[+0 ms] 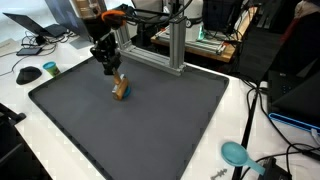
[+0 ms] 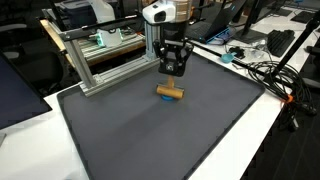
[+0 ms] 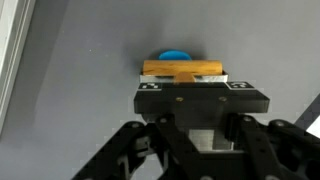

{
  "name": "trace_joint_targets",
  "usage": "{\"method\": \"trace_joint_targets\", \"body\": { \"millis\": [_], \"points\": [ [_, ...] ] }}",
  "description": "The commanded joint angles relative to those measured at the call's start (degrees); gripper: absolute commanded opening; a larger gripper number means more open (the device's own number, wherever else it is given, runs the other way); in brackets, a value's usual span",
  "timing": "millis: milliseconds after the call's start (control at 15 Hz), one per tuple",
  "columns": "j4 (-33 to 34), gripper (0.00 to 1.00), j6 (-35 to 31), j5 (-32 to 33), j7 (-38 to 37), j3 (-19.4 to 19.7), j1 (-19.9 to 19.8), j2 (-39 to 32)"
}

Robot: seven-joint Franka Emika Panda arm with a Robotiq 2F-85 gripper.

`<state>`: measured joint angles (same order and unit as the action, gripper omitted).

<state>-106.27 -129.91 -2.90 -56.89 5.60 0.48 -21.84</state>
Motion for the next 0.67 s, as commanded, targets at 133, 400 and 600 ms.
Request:
{"method": "trace_joint_targets", "body": {
  "millis": [133, 400, 600],
  "points": [
    [-0.2, 0.22, -0.5, -0.5, -0.4, 0.4, 0.2, -1.8],
    [0.0, 0.22, -0.4, -0.1, -0.7, 0.4, 0.5, -2.5],
    [0.0, 0.22, -0.1, 0.0, -0.8, 0.4, 0.6, -3.0]
  ]
}}
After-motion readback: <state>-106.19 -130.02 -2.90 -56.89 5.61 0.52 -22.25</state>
